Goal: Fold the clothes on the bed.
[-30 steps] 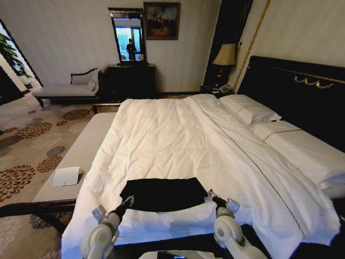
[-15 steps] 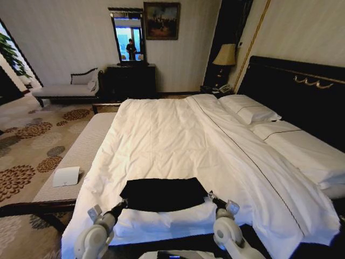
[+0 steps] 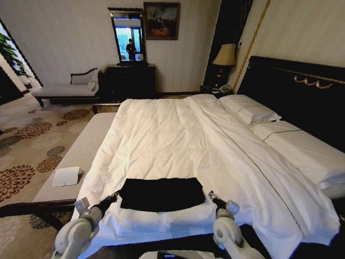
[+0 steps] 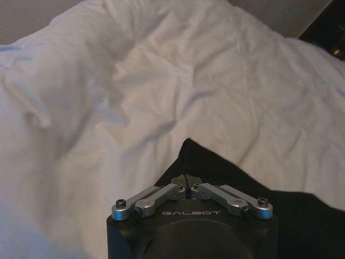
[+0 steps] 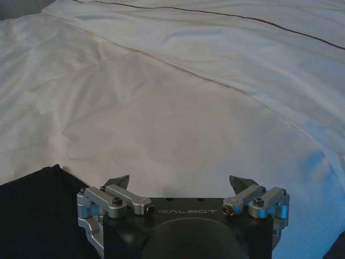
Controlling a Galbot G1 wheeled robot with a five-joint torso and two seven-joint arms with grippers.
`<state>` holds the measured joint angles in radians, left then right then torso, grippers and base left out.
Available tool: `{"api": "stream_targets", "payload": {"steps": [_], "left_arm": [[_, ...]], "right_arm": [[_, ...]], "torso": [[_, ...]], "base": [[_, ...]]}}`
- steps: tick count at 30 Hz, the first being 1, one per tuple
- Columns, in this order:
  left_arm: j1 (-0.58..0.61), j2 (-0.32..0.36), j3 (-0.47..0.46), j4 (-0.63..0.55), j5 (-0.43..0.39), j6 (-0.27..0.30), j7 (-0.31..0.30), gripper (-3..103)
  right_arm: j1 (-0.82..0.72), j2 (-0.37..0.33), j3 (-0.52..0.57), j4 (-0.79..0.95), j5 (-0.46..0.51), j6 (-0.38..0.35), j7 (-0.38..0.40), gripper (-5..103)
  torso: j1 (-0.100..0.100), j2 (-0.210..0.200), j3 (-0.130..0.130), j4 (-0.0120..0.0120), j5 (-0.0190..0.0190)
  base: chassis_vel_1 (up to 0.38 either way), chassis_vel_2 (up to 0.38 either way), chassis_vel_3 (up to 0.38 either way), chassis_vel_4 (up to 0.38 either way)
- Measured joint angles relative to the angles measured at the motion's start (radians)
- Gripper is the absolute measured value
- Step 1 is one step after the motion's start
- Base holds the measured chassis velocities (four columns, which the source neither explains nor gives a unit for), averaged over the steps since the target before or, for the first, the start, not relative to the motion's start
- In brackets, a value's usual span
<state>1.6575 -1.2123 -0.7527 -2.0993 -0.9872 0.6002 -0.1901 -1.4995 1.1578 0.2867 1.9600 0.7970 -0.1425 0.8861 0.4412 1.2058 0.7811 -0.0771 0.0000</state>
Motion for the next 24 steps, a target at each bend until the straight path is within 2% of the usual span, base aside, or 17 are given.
{"api": "stream_targets", "payload": {"steps": [6,10,12,14,15,17,18,21,23,24], "left_arm": [[0.001,-0.021,0.027,0.057,0.093,-0.019,0.006,0],[-0.001,-0.024,0.028,0.074,0.115,-0.033,0.01,0],[0.005,-0.024,0.029,0.08,0.146,-0.046,0.018,0],[0.017,-0.026,0.033,0.086,0.215,-0.078,0.03,-3],[0.017,-0.026,0.033,0.086,0.215,-0.078,0.03,-3],[0.026,-0.033,0.03,0.079,0.236,-0.109,0.039,7],[0.028,-0.037,0.023,0.067,0.237,-0.132,0.048,7],[0.026,-0.044,0.0,0.037,0.208,-0.175,0.065,18],[0.008,-0.056,-0.05,-0.008,0.102,-0.208,0.074,29],[-0.01,-0.061,-0.079,-0.028,0.032,-0.215,0.073,29]], "right_arm": [[0.01,0.011,-0.006,-0.019,-0.009,0.005,-0.004,100],[0.014,0.013,-0.008,-0.021,-0.009,0.009,-0.01,100],[0.015,0.013,-0.008,-0.023,-0.009,0.016,-0.019,100],[0.017,0.012,-0.004,-0.029,-0.002,0.026,-0.035,100],[0.017,0.012,-0.004,-0.029,-0.002,0.026,-0.035,100],[0.02,0.009,0.002,-0.03,0.018,0.038,-0.056,100],[0.021,0.006,0.007,-0.026,0.032,0.046,-0.081,100],[0.02,-0.001,0.021,-0.014,0.062,0.064,-0.14,100],[0.027,-0.013,0.039,0.001,0.122,0.079,-0.213,100],[0.036,-0.023,0.048,0.006,0.162,0.08,-0.245,100]], "torso": [[0.0,0.0,0.0,0.0,-0.0002],[0.0,0.0,0.0,-0.0001,-0.0001],[0.0,0.0,0.0,-0.0001,-0.0001],[0.0,0.0,0.0,0.0,0.0],[0.0,0.0,0.0,0.0,0.0],[0.0,0.0,0.0,0.0003,0.0001],[0.0,0.0,0.0,0.0004,0.0],[0.0,0.0,0.0,0.0002,0.0001],[0.0,0.0,0.0,-0.0001,0.0003],[0.0,0.0,0.0,0.0003,0.0003]], "base": [[0.0,0.0,0.0,0.0],[0.0,0.0,0.0,0.0],[0.0,0.0,0.0,0.0],[0.0,0.0,0.0,0.0],[0.0,0.0,0.0,0.0],[0.0,0.0,0.0,0.0],[0.0,0.0,0.0,0.0],[0.0,0.0,0.0,0.0],[0.0,0.0,0.0,0.0],[0.0,0.0,0.0,0.0]]}}
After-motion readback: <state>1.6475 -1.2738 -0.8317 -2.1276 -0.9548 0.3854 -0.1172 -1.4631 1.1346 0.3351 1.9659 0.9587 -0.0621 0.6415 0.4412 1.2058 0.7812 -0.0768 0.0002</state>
